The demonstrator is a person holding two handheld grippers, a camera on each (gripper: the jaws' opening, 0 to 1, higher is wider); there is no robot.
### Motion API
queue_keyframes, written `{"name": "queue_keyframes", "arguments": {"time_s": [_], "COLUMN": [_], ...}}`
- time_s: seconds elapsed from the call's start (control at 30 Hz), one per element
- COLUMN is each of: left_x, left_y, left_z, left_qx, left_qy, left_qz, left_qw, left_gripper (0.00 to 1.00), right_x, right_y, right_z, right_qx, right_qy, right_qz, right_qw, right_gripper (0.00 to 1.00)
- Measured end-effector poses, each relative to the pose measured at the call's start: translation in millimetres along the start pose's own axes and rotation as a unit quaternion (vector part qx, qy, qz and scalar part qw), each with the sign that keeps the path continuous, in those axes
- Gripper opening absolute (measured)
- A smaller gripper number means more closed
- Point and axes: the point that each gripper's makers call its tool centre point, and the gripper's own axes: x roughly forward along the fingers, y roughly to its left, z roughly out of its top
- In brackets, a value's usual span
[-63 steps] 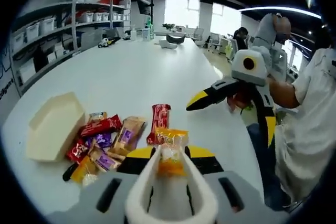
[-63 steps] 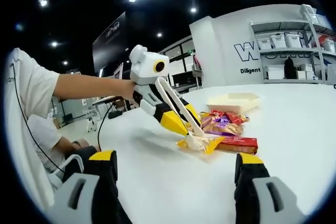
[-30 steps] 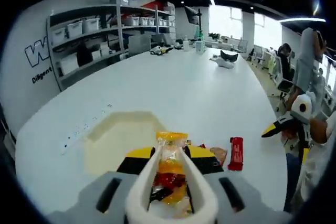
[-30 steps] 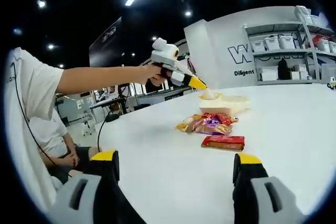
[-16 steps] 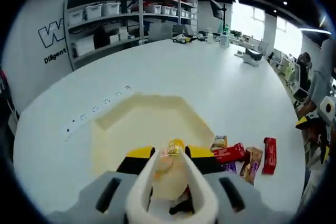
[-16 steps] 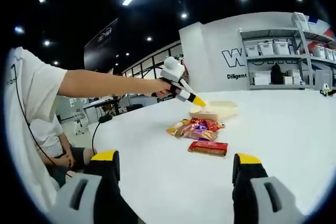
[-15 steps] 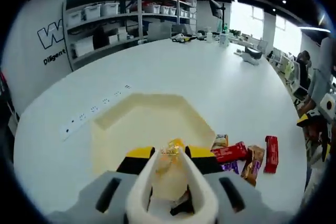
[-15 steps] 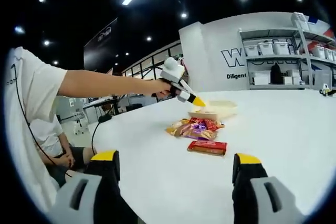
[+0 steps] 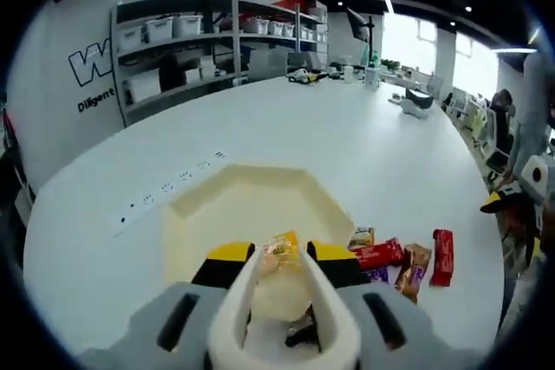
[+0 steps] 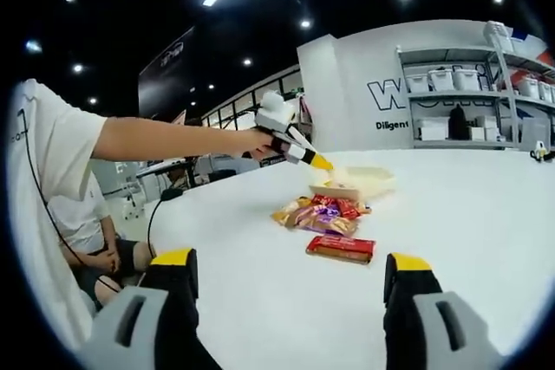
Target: Place the target food into the container with the food tongs after gripping and lifting it, then release it inside without dropping or visibly crushing the food.
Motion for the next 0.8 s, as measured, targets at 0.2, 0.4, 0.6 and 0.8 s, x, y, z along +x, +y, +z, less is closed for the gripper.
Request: {"name": "queue_keyframes", "arguments": {"time_s": [0.2,0.4,0.6,0.8], "left_x": [-23,-44,-62,-83], "left_y": [-28.7,-63.1,-99.0,-137.3], "left_z": [-5.7,-14.0,-33.9,-42.4], "left_qx": [0.033,0.053,0.055,0.05], "left_qy": [0.0,-0.014,-0.018,-0.037], "left_qz": [-0.022,-0.052,-0.088,-0.14], "left_qw": [0.9992,0.9971,0.9944,0.9882], "left_gripper": [0.24,0.24,0.24,0.25], "right_x": [9,18,29,40], "right_y": [1,9,26,56], "right_z": [2.5,1.9,4.5,6.9], "right_qx": [0.0,-0.007,-0.03,-0.054], "right_qy": [-0.001,0.0,0.004,-0.002], "right_qz": [0.006,0.017,0.054,0.099], "right_qw": [1.0,0.9998,0.9981,0.9936], "right_gripper": [0.88,0.85,0.85,0.82]}}
